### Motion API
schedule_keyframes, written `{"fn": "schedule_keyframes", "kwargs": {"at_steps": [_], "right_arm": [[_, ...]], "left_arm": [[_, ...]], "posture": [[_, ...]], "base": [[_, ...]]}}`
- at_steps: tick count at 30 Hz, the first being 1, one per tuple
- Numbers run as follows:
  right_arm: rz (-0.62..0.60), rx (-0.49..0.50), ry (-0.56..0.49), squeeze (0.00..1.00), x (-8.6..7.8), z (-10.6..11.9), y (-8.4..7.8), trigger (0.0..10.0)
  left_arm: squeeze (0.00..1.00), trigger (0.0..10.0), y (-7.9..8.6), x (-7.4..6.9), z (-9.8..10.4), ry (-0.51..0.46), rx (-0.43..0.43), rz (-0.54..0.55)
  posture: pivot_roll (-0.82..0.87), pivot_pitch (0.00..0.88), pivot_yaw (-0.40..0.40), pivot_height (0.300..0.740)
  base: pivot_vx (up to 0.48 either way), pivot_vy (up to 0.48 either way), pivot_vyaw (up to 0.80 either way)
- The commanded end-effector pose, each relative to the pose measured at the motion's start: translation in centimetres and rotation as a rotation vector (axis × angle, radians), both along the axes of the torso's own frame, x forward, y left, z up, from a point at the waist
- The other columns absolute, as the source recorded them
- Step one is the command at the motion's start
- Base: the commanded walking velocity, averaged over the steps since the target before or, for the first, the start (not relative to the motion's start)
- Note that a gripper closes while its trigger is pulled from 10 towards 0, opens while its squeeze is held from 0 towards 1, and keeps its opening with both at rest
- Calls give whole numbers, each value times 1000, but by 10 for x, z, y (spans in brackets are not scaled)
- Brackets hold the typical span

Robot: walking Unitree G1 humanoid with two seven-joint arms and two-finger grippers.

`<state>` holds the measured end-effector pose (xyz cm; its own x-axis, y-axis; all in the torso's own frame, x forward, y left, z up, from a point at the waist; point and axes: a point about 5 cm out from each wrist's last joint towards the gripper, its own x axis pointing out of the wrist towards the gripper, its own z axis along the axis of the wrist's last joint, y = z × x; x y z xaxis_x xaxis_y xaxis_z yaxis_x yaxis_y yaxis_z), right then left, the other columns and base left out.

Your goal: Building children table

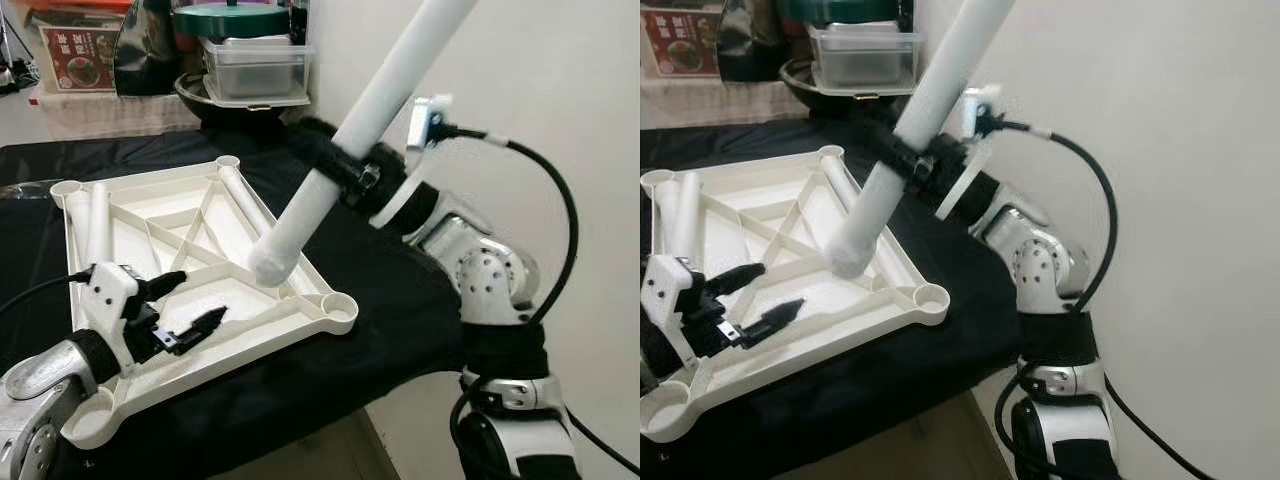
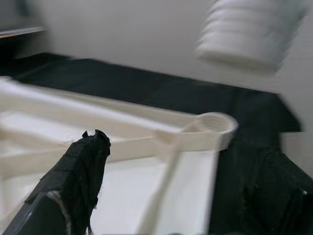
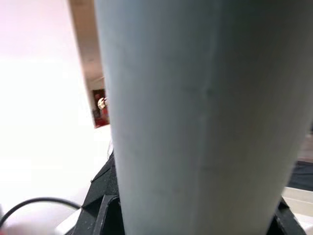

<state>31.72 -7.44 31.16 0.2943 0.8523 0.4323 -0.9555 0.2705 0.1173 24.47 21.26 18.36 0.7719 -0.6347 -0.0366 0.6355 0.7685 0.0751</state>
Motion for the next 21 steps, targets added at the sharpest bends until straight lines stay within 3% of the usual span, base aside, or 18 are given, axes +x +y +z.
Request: {"fn": "schedule_keyframes", "kwargs": {"at_steps": [1,8,12,15,21], "right_arm": [[33,-14,-26,0,-5,-1,4,10000],[63,-11,-34,0,-7,-2,5,10000],[77,-11,-41,0,-10,-3,1,10000],[146,-57,-71,0,-15,-8,-14,10000],[216,-91,-109,0,-20,-7,-22,10000]], "left_arm": [[0,10000,-15,-3,2,22,17,-125],[0,10000,-21,-4,1,52,45,-210],[0,10000,-8,-5,-5,84,69,-169],[0,10000,16,-13,-12,129,92,-72],[0,10000,23,-21,-15,143,86,-38]], "posture": [[120,0,-98,740],[109,0,-86,740],[100,0,-78,740],[100,0,-83,740],[108,0,-93,740]], "base": [[0,0,0],[0,0,0],[0,0,0],[0,0,0],[0,0,0]]}}
